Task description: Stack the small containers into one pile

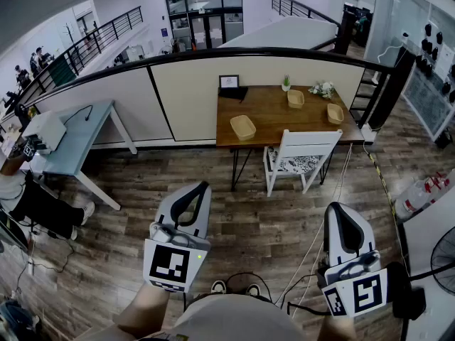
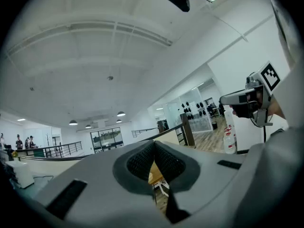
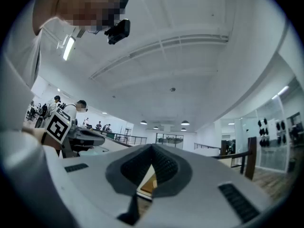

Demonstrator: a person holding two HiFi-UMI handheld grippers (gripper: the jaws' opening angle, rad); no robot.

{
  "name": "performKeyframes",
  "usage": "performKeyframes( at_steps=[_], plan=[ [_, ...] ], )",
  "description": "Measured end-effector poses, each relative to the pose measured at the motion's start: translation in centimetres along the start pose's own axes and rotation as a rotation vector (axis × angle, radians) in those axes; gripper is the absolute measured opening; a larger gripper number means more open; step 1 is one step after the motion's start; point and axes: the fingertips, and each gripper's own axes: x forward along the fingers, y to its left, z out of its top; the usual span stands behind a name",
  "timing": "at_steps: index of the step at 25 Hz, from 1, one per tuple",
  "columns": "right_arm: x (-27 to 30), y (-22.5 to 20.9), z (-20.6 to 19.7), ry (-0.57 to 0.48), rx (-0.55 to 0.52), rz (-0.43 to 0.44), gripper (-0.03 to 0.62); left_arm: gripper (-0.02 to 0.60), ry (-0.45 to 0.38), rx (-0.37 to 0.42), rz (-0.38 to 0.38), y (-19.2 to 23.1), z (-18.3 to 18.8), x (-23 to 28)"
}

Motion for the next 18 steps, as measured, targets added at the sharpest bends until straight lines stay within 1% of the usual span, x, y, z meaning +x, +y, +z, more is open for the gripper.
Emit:
performKeyframes(
  at_steps=[4,10,11,13,14,15,16,17,18],
  plan=[
    [-0.5,-1.1,-0.5,-0.011,0.031,0.019,0.003,0.005,0.012,0.008,0.004,-1.3,0.0,0.4],
    [-1.5,-2.8,-2.5,0.0,0.04,0.038,0.003,0.004,0.029,0.012,0.007,-3.9,-0.8,1.0],
    [-1.7,-3.3,-2.8,0.0,0.046,0.031,0.003,0.003,0.032,0.004,0.012,-4.3,-1.0,1.0],
    [-2.1,-4.6,-3.2,-0.005,0.066,-0.009,0.005,0.005,0.033,-0.022,0.037,-4.9,-1.1,1.1],
    [-2.1,-5.3,-3.3,-0.007,0.076,-0.029,0.08,0.005,0.032,-0.036,0.053,-5.0,-1.1,1.2],
    [-2.0,-5.9,-3.5,-0.006,0.082,-0.041,0.312,0.092,0.028,-0.048,0.067,-5.1,-1.0,1.3],
    [-1.9,-6.4,-3.7,-0.001,0.083,-0.049,0.403,0.211,0.022,-0.06,0.081,-5.0,-0.8,1.5],
    [-1.8,-6.7,-3.9,0.004,0.078,-0.055,0.427,0.278,0.014,-0.069,0.098,-4.8,-0.7,1.6],
    [-1.7,-7.0,-4.1,0.009,0.071,-0.058,0.439,0.31,0.008,-0.075,0.115,-4.5,-0.7,1.8]
  ],
)
